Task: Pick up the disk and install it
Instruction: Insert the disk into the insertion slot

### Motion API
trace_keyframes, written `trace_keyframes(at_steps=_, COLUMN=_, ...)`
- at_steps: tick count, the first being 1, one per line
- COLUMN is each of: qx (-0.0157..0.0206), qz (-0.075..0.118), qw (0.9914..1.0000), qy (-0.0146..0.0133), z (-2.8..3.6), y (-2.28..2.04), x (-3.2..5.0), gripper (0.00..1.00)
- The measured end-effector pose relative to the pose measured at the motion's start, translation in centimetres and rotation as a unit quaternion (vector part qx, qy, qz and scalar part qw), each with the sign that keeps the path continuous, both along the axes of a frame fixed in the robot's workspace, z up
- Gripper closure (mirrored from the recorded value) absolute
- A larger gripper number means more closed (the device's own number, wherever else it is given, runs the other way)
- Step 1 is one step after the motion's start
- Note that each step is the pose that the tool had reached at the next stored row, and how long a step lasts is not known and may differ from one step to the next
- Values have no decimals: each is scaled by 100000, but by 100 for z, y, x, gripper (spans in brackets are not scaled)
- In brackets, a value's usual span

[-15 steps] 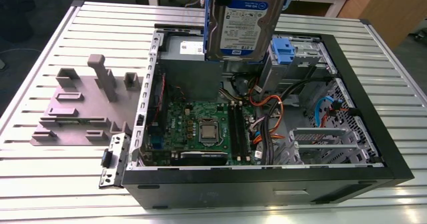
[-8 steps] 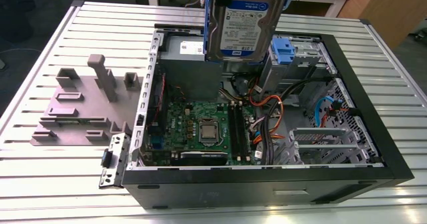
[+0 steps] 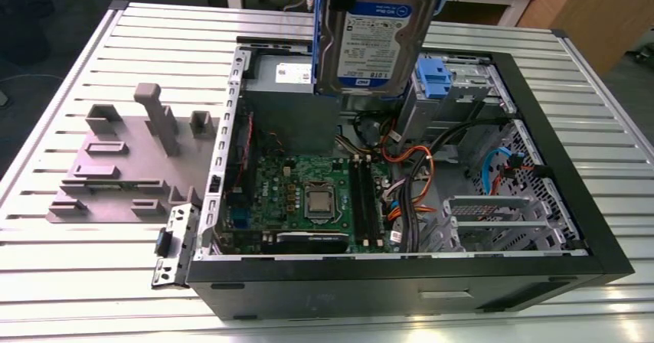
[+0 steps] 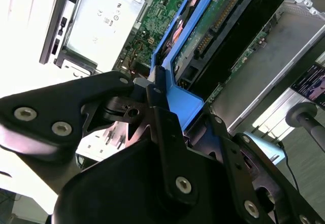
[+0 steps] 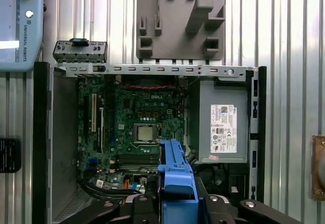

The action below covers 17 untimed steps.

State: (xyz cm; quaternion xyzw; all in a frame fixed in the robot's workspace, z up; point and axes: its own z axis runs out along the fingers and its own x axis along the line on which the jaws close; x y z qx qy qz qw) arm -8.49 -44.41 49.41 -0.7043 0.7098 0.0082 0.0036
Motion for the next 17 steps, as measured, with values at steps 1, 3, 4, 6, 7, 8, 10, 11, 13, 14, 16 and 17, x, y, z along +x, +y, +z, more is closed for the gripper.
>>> trace_keyframes(at_steps=1, qx=-3, qz=1, qw=100000, qy=3, z=0, y=-3, x=0, gripper=64)
trace_keyframes(at_steps=3, qx=1, qz=1, qw=100000, qy=1, z=0, y=-9, x=0, gripper=64)
trace_keyframes(at_steps=4, qx=-1, qz=0, qw=100000, qy=1, z=0, y=-13, x=0, gripper=64)
trace_keyframes(at_steps=6, qx=2, qz=2, qw=100000, qy=0, z=0, y=-20, x=0, gripper=64)
trace_keyframes(at_steps=7, qx=3, qz=3, qw=100000, qy=-1, z=0, y=-25, x=0, gripper=64)
trace_keyframes(at_steps=8, qx=1, qz=1, qw=100000, qy=2, z=0, y=-30, x=0, gripper=64)
trace_keyframes(at_steps=10, qx=0, qz=1, qw=100000, qy=1, z=0, y=-41, x=0, gripper=64)
trace_keyframes(at_steps=11, qx=1, qz=3, qw=100000, qy=-1, z=0, y=-46, x=0, gripper=64)
trace_keyframes(at_steps=13, qx=0, qz=3, qw=100000, qy=0, z=0, y=-59, x=0, gripper=64)
trace_keyframes(at_steps=14, qx=0, qz=1, qw=100000, qy=0, z=0, y=-64, x=0, gripper=64)
trace_keyframes(at_steps=16, qx=3, qz=0, qw=100000, qy=-1, z=-1, y=-77, x=0, gripper=64)
trace_keyframes(at_steps=17, qx=-3, qz=-1, qw=100000, qy=3, z=0, y=-83, x=0, gripper=64)
